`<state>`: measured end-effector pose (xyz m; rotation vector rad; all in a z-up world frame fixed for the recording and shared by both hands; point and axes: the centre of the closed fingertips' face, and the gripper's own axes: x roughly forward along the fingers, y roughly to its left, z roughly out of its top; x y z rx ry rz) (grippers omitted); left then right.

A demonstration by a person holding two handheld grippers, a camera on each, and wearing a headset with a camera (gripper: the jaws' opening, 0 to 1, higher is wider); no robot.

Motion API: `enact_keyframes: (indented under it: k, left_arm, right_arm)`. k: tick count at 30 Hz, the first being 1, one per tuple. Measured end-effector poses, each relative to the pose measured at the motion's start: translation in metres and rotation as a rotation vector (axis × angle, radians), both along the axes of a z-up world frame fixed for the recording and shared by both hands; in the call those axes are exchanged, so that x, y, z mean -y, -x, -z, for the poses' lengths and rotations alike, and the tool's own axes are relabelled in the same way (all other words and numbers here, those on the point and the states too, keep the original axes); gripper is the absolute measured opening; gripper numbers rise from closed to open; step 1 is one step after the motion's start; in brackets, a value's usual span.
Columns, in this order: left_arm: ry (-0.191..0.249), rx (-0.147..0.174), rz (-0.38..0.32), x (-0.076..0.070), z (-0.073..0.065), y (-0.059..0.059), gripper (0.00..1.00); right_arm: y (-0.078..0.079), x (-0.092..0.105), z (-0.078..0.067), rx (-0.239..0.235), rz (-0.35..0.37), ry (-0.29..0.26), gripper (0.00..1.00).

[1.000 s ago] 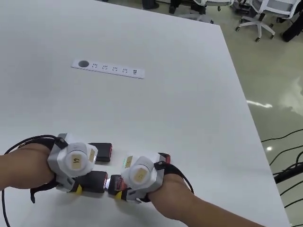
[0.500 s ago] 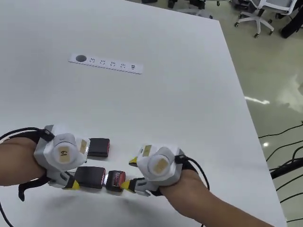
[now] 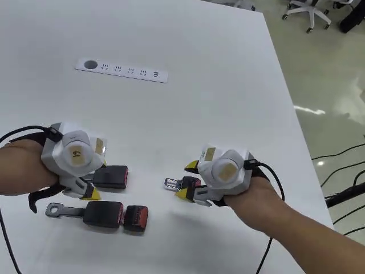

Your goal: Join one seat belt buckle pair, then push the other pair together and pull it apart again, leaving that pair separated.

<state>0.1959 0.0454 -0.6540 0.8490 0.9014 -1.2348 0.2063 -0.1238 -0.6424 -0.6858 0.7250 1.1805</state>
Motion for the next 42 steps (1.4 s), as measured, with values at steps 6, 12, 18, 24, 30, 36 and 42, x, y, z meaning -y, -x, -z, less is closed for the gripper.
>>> enact_keyframes:
  k: [6,12,18,24,30,36,42]
  left_arm:
    - [-0.059,-0.018,0.015,-0.003,0.011,-0.005,0.43]
    - [-0.067,-0.044,0.065,0.0,0.026,-0.01,0.43]
    - [-0.086,-0.064,0.083,0.005,0.034,-0.009,0.42]
    - [-0.068,-0.074,0.096,0.008,0.033,-0.011,0.39]
    - [-0.074,-0.074,0.12,0.007,0.034,-0.013,0.35]
    - [-0.075,-0.072,0.145,0.007,0.035,-0.012,0.34]
    - [-0.097,-0.071,0.145,0.006,0.035,-0.012,0.34]
  right_arm:
    - [-0.002,0.013,0.019,-0.036,-0.009,0.045,0.34]
    - [0.0,0.019,0.038,-0.074,-0.03,0.081,0.34]
    - [-0.001,0.018,0.047,-0.111,-0.038,0.068,0.34]
    - [0.0,0.017,0.047,-0.112,-0.061,0.061,0.33]
    - [-0.002,0.016,0.05,-0.114,-0.093,0.059,0.33]
    - [-0.002,0.016,0.049,-0.108,-0.102,0.067,0.33]
    - [-0.001,0.004,0.041,-0.092,-0.075,0.049,0.33]
